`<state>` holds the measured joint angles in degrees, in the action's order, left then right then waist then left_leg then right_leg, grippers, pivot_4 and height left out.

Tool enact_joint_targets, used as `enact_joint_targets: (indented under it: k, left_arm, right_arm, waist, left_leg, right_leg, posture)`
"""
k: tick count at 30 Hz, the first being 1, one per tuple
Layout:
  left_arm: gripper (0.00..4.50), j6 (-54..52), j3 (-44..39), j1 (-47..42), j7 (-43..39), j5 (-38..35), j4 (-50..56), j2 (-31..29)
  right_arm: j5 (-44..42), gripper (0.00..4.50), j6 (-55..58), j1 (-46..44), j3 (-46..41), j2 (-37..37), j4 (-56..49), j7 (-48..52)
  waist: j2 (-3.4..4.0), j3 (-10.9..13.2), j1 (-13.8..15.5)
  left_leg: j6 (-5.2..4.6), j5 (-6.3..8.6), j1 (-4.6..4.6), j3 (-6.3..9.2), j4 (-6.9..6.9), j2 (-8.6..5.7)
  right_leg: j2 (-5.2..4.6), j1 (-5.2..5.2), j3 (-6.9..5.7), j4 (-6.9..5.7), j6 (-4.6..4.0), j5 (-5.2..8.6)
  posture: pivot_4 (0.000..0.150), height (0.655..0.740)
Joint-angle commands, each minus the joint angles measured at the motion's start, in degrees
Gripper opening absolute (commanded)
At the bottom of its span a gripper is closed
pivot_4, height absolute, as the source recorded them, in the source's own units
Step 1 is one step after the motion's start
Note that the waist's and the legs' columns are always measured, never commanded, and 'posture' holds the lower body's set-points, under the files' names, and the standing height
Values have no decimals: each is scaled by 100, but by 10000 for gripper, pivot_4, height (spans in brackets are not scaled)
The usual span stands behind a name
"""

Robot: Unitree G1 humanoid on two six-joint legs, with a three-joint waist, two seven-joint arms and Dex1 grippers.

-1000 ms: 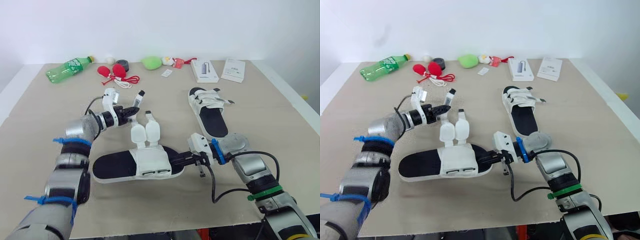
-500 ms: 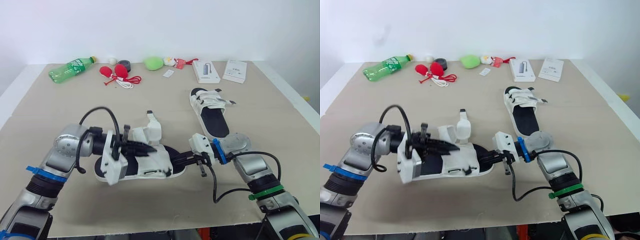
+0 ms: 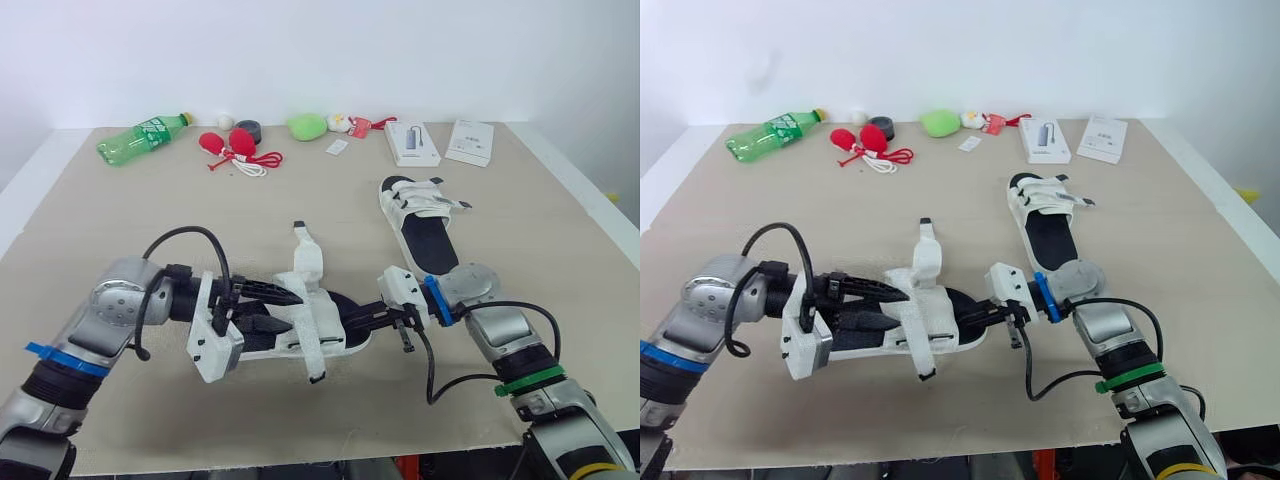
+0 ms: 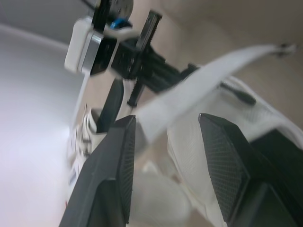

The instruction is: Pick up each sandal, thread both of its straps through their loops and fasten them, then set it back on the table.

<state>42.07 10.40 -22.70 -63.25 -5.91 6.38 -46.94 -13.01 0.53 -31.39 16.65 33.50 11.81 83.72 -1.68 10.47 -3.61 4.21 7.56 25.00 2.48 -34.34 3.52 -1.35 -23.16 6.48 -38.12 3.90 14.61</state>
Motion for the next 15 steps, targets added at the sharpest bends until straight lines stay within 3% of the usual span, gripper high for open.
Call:
enact_joint_targets:
  k: [1, 4, 6, 8, 10, 11, 15]
  left_arm:
    - [21933, -795, -532, 275, 323, -431, 468, -246]
    - [21933, -2199, -868, 694, 530, -1134, 883, -464]
    - [21933, -4113, -1062, 1086, 799, -2417, 1499, -828]
    - [21933, -5950, -1224, 1530, 1112, -4167, 2142, -1369]
    - [21933, -7033, -1411, 1901, 1541, -5752, 2592, -1650]
    - [21933, -7334, -1471, 2046, 1695, -6195, 2742, -1680]
    - [21933, -7768, -1296, 2437, 2303, -6343, 3318, -1325]
  right_arm:
    - [153, 0, -30, 10, 140, 17, 123, 109]
    - [153, 0, -70, -13, 160, 11, 174, 143]
    - [158, 0, -94, -43, 176, 1, 226, 149]
    - [167, 0, -126, -86, 192, -15, 292, 158]
    - [179, 0, -141, -127, 204, -42, 338, 164]
    - [183, 0, -144, -139, 207, -54, 350, 170]
    - [185, 0, -124, -154, 224, -80, 348, 175]
  waist:
    - [0, 0, -2]
    - [-1, 0, -3]
    - [0, 0, -39]
    - [-6, 3, -67]
    - [-2, 5, -65]
    - [-2, 5, -64]
    - [-2, 5, -66]
  left_leg:
    - [0, 0, 0, 0, 0, 1]
    - [0, 0, -1, 0, 0, 2]
    - [-1, 1, 0, -3, 1, 7]
    - [-2, 2, 1, -1, 2, 9]
    - [-5, 4, -2, 2, 4, 14]
    - [-5, 5, -2, 3, 5, 14]
    - [-3, 5, -10, -1, 5, 14]
  right_leg:
    - [0, 0, -1, 0, -1, 0]
    - [0, 0, -2, 0, -2, 1]
    - [0, -2, -2, -2, -4, 1]
    - [0, -4, -7, -7, -8, 7]
    - [1, -4, -15, -9, -14, 11]
    - [1, -5, -16, -9, -15, 12]
    - [1, -5, -17, -9, -21, 11]
  posture:
    - [1500, 7400]
    - [1500, 7400]
    - [1500, 7400]
    - [1500, 7400]
    - [1500, 7400]
    - [1500, 7400]
    - [1500, 7400]
